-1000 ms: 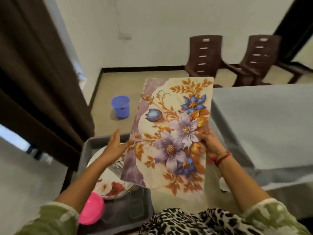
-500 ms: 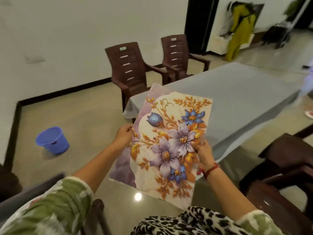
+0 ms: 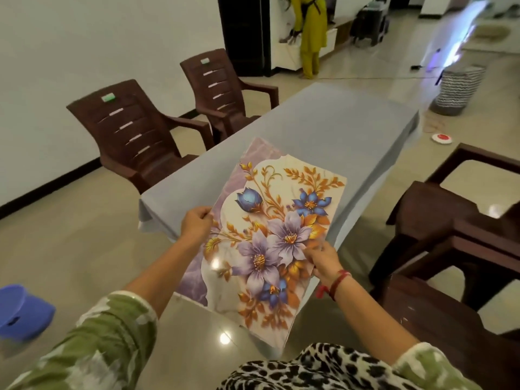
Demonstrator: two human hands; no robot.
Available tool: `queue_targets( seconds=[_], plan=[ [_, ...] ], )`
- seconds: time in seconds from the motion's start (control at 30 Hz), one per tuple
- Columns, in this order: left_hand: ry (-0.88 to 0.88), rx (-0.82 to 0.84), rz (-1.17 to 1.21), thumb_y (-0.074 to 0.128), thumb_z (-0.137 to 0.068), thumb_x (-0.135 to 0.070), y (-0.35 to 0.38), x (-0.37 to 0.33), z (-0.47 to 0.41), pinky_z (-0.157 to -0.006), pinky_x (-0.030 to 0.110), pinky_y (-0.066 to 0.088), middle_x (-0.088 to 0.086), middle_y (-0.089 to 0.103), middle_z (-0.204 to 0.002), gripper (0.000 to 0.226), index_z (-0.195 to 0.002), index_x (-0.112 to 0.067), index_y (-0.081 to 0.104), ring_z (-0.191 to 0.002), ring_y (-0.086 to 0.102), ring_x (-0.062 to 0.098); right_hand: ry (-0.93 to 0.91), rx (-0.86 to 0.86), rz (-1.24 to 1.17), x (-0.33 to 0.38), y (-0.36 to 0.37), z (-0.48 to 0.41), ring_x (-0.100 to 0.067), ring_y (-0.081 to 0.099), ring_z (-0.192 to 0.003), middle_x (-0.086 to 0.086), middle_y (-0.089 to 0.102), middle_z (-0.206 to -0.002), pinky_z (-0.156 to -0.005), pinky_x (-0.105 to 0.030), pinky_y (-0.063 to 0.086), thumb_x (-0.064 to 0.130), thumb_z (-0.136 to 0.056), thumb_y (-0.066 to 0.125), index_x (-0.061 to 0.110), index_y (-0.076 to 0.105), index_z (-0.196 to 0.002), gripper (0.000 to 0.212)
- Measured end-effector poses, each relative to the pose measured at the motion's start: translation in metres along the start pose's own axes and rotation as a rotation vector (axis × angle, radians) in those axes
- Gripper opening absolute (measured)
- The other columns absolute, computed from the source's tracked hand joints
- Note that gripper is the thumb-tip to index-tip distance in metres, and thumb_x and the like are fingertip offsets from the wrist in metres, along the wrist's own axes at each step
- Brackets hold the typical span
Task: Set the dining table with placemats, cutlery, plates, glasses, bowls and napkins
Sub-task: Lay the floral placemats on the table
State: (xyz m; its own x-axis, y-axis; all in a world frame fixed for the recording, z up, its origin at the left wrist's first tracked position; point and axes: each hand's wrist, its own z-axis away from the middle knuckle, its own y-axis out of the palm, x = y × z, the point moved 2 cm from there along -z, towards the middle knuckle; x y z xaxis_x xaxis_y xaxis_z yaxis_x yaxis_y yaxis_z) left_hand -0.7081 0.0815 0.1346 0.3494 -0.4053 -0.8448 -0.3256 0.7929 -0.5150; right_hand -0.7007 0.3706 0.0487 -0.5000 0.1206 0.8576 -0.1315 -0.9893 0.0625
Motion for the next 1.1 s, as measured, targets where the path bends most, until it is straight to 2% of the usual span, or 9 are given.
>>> queue_targets(
  seconds=[0.13,0.23,0.43,0.57,0.7,0.77,0.9,0.97,1.1],
  plan=[
    [-0.046,0.093,0.087,0.058,-0.092,-0.005,0.011,0.003,-0.048,-0.056,0.024,0.045,0.000,0.061,-0.068,0.021,-0.077,-0.018,0.066,-0.065,0.054,0.017,0.036,-0.180,-0.078,0.001,0.004,-0.029,-0.028,0.061,-0.077,-0.015,0.063,-0.085,-0.073,-0.040,0.052,-0.006,-0.081,0.062,0.005,0.061,-0.082,0.011],
    [-0.068,0.172,0.044,0.053,-0.095,-0.007,0.024,0.009,-0.089,-0.050,0.026,0.037,0.011,0.057,-0.069,0.026,-0.072,-0.014,0.063,-0.058,0.046,0.020,0.034,-0.280,-0.073,0.008,0.019,-0.047,-0.025,0.059,-0.072,-0.014,0.062,-0.081,-0.068,-0.037,0.050,-0.001,-0.086,0.059,0.005,0.061,-0.079,0.009],
    [-0.187,0.295,0.016,0.051,-0.096,-0.010,0.054,0.024,-0.162,-0.056,0.028,0.039,0.011,0.058,-0.069,0.022,-0.080,-0.015,0.065,-0.053,0.047,0.019,0.053,-0.481,0.047,0.007,0.039,-0.081,-0.031,0.064,-0.080,-0.018,0.066,-0.083,-0.075,-0.045,0.055,0.014,-0.087,0.062,0.006,0.063,-0.074,0.015],
    [-0.256,0.365,0.033,0.058,-0.091,-0.004,0.073,0.040,-0.184,-0.054,0.027,0.048,0.010,0.063,-0.070,0.013,-0.095,-0.002,0.071,-0.057,0.056,0.023,0.074,-0.595,0.094,0.000,0.036,-0.084,-0.023,0.055,-0.067,-0.012,0.057,-0.069,-0.061,-0.033,0.048,0.005,-0.079,0.064,-0.008,0.061,-0.075,0.014],
    [-0.294,0.337,0.042,0.071,-0.084,-0.008,0.084,0.053,-0.185,-0.071,0.038,0.059,0.012,0.069,-0.079,0.004,-0.080,-0.007,0.072,-0.070,0.067,0.027,0.107,-0.642,0.159,0.002,0.033,-0.076,-0.014,0.048,-0.056,-0.004,0.053,-0.062,-0.044,-0.021,0.039,0.002,-0.084,0.060,0.002,0.060,-0.069,0.014],
    [-0.291,0.291,0.063,0.076,-0.081,-0.015,0.084,0.056,-0.185,-0.066,0.038,0.058,0.010,0.070,-0.075,0.006,-0.079,-0.010,0.073,-0.064,0.066,0.027,0.096,-0.653,0.202,0.005,0.028,-0.078,-0.020,0.054,-0.064,-0.007,0.057,-0.069,-0.052,-0.024,0.039,0.005,-0.087,0.058,0.004,0.061,-0.071,0.016],
    [-0.230,0.240,0.003,0.075,-0.082,-0.020,0.085,0.060,-0.189,-0.068,0.040,0.058,0.013,0.070,-0.077,0.008,-0.080,-0.012,0.072,-0.065,0.066,0.031,0.116,-0.675,0.326,0.021,0.007,-0.078,-0.030,0.055,-0.090,-0.018,0.059,-0.103,-0.074,-0.030,0.040,0.026,-0.096,0.049,0.001,0.058,-0.105,0.029],
    [-0.186,0.222,-0.020,0.075,-0.082,-0.018,0.087,0.059,-0.190,-0.075,0.043,0.057,0.014,0.072,-0.084,0.007,-0.082,-0.011,0.072,-0.077,0.069,0.033,0.032,-0.646,0.274,0.036,-0.006,-0.072,-0.026,0.053,-0.086,-0.020,0.058,-0.108,-0.066,-0.027,0.043,0.023,-0.098,0.048,0.001,0.055,-0.109,0.026],
    [-0.066,0.217,-0.064,0.071,-0.084,-0.015,0.086,0.056,-0.186,-0.083,0.031,0.048,0.012,0.070,-0.098,0.023,-0.106,-0.007,0.068,-0.093,0.065,0.027,-0.040,-0.608,0.098,0.066,-0.033,-0.071,-0.011,0.051,-0.069,-0.011,0.054,-0.096,-0.041,-0.013,0.045,0.007,-0.097,0.046,0.006,0.051,-0.116,0.019]
  ],
)
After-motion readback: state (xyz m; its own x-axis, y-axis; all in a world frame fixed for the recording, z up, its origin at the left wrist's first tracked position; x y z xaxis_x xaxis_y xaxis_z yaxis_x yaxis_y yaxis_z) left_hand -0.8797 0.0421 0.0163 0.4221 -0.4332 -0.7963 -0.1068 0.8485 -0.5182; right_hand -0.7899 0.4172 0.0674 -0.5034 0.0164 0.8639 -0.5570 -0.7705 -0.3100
